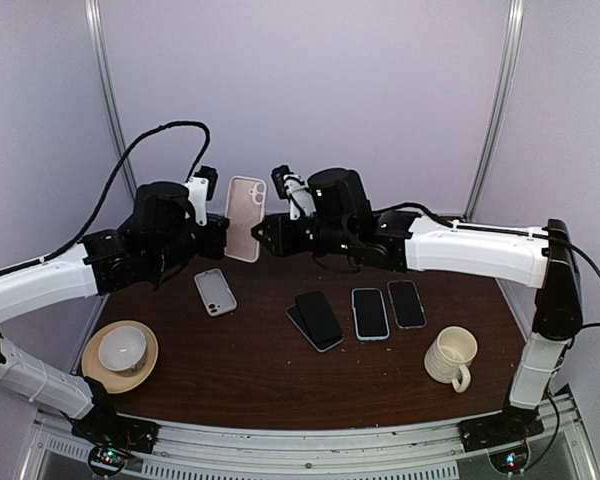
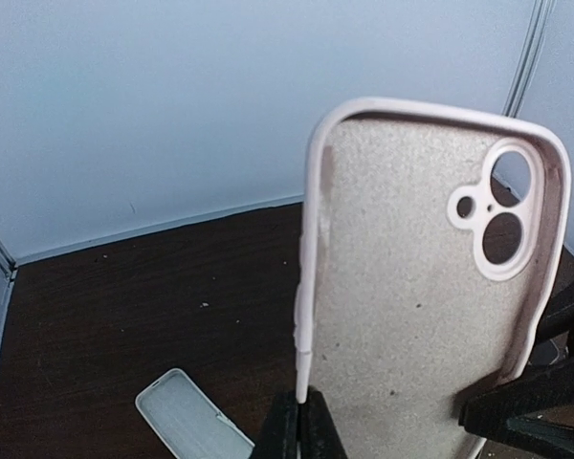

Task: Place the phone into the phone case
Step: Pass from the left arm to the right

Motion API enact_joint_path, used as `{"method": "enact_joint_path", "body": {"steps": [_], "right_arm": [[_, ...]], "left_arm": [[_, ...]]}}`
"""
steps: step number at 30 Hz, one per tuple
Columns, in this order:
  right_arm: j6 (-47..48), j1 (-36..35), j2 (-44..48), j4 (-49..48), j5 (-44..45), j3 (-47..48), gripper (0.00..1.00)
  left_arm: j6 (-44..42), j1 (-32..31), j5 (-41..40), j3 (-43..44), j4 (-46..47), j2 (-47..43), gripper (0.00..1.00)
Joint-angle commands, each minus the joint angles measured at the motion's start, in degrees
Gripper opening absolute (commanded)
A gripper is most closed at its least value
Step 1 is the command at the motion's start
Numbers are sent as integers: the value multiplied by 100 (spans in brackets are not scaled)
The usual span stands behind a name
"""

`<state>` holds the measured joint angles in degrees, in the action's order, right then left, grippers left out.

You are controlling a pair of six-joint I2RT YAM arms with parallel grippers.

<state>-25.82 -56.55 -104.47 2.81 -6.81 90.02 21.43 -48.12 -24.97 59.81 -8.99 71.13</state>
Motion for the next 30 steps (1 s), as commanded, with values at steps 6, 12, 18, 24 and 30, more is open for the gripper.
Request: {"method": "enact_joint_path", "body": {"steps": [6,12,18,24,30], "right_arm": [[-128,40,48,-59,-143,132,0],[-141,84,323,569,-580,-38,0],[-707,62,623,1392,-1460,-553,0],[-1718,-117,943,904,-1718,-1855,0],[-2592,-388,799,71,-1965,-2840,0]], "left_arm": [[43,-31,281,-120,281,-217,0],[-171,-18,629,-225,-227,-401,50],[-316,217,682,-143,-1276,-522,71],[-460,640,1269,51,-1830,-210,91],[-363,731,1901,79,-1829,9,97]]}}
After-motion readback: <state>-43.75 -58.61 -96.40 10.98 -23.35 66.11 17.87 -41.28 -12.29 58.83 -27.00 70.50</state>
